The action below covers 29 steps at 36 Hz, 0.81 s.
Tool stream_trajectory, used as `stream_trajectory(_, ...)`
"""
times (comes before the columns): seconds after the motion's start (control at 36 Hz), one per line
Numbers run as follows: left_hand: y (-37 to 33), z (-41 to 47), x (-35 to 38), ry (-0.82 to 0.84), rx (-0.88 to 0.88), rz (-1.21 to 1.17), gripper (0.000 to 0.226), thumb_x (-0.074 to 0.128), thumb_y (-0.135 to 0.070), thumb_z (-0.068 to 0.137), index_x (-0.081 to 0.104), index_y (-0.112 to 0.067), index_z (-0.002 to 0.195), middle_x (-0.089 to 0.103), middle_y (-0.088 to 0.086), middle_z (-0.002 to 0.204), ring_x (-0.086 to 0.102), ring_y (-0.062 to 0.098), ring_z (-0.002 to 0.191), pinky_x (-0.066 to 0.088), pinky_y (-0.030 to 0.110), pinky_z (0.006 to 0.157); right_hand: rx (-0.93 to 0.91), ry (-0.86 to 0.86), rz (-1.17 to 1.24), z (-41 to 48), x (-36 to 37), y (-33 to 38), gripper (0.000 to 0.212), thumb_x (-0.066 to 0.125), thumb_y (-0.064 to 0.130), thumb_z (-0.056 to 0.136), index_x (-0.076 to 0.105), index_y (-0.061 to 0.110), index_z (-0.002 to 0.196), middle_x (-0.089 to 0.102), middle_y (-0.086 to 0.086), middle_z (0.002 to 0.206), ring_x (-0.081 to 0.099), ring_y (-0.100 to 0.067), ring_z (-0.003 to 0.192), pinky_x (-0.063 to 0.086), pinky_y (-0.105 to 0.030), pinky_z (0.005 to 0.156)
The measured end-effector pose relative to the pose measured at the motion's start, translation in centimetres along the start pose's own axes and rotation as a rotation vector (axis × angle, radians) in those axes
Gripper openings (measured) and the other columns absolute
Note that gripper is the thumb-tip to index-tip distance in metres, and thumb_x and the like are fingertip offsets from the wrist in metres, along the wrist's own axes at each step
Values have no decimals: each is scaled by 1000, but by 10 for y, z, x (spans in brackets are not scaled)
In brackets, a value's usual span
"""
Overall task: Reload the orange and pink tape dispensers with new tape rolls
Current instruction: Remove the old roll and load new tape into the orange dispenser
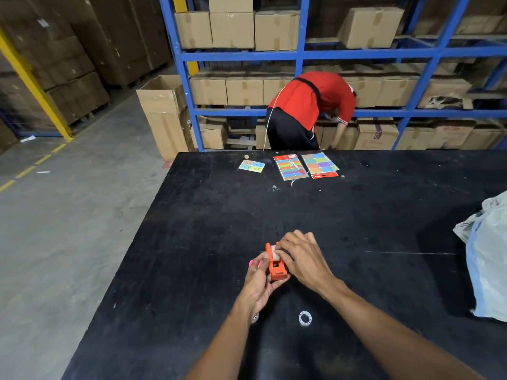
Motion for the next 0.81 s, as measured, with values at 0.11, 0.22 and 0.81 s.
stream_trajectory(0.11,-9,0,1,15,39,-10,29,54,-30,97,54,-28,126,68,16,122,68,32,108,52,56,95,-45,-13,12,-9,-5,10,23,49,37,95,68,26,87,59,13,91,49,-11,87,36,-33,79)
stream_trajectory(0.22,-18,-2,7,34,58,4,30,53,-31,98,55,-29,127,72,12,117,69,29,107,53,52,95,-71,-23,26,-22,-8,16,17,53,34,95,67,27,90,57,13,90,48,-11,85,37,-33,77)
stream_trajectory(0.81,-8,0,16,9,0,-13,29,51,-24,99,58,-19,126,65,26,123,72,31,92,62,38,69,-23,-152,33,-68,-1,12,4,70,23,87,67,24,85,49,10,83,44,-12,78,32,-26,70)
Point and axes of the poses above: each hand's wrist, its own z-axis towards the middle knuckle, its own x-axis out of the palm, y = z × x, the point moved 10 cm from there along z, towards the middle knuckle
